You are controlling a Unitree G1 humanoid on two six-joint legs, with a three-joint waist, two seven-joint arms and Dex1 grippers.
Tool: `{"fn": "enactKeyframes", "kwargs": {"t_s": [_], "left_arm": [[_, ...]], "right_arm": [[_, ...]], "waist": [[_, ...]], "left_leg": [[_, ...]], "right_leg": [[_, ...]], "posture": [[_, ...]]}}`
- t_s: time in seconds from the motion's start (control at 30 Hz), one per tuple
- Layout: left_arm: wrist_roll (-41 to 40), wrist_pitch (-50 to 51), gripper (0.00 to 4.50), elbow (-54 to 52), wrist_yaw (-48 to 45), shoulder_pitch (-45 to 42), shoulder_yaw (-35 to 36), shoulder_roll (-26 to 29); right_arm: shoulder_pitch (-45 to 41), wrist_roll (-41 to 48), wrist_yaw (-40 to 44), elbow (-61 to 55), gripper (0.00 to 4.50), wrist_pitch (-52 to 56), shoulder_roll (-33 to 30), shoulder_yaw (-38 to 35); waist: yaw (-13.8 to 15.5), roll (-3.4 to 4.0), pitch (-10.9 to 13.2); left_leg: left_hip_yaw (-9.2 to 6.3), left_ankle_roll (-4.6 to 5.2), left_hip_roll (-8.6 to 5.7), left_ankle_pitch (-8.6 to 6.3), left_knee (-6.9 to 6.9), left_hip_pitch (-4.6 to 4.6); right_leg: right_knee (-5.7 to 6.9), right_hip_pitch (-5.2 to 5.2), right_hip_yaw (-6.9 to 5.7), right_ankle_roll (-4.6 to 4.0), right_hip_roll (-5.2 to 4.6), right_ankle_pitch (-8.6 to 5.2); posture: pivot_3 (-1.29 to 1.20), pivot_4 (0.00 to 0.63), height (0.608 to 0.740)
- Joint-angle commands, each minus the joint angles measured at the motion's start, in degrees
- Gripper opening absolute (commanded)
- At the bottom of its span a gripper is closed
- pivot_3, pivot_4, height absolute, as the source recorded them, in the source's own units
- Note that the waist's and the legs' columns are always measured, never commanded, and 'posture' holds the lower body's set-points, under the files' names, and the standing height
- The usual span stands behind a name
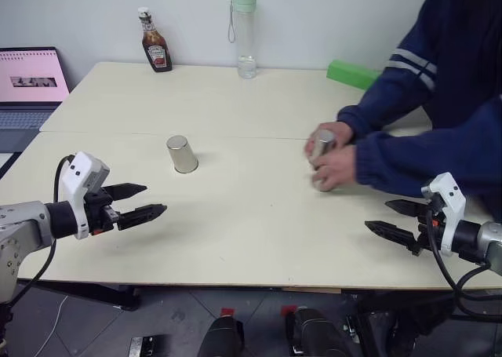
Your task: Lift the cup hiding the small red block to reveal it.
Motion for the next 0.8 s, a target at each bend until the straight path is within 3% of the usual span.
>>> {"fn": "enactKeyframes", "kwargs": {"t_s": [0.03, 0.53, 0.8], "left_arm": [[0.21, -1.04, 4.47, -0.25, -0.38, -0.51, 0.80, 0.62], [-0.38, -0.93, 4.47, -1.91, 0.36, -0.54, 0.71, -1.12], [-2.93, 0.63, 4.47, -6.28, 2.66, -1.19, 0.80, -4.13]], "right_arm": [[-0.89, -0.20, -0.04, -0.38, 4.50, -1.07, 0.03, -0.60], [-3.45, 0.58, -1.10, -0.31, 4.50, -0.50, 0.86, 0.41], [-8.61, -3.61, -6.28, -0.21, 4.50, -4.80, 7.68, 6.84]], "waist": [[0.00, 0.00, 0.00], [0.00, 0.00, 0.00], [-0.02, -0.02, -0.01]], "left_leg": [[0.00, 0.00, 0.00, 0.00, 0.00, 0.00], [0.01, 0.00, 0.00, 0.00, 0.01, 0.01], [-0.01, 0.00, 0.00, 0.00, 0.01, 0.00]], "right_leg": [[0.00, 0.00, 0.00, 0.00, 0.00, 0.00], [0.02, 0.00, 0.01, 0.00, 0.00, 0.00], [0.03, 0.00, 0.01, 0.00, 0.00, 0.00]], "posture": [[0.00, 0.150, 0.740], [0.00, 0.150, 0.740], [0.00, 0.150, 0.740]]}}
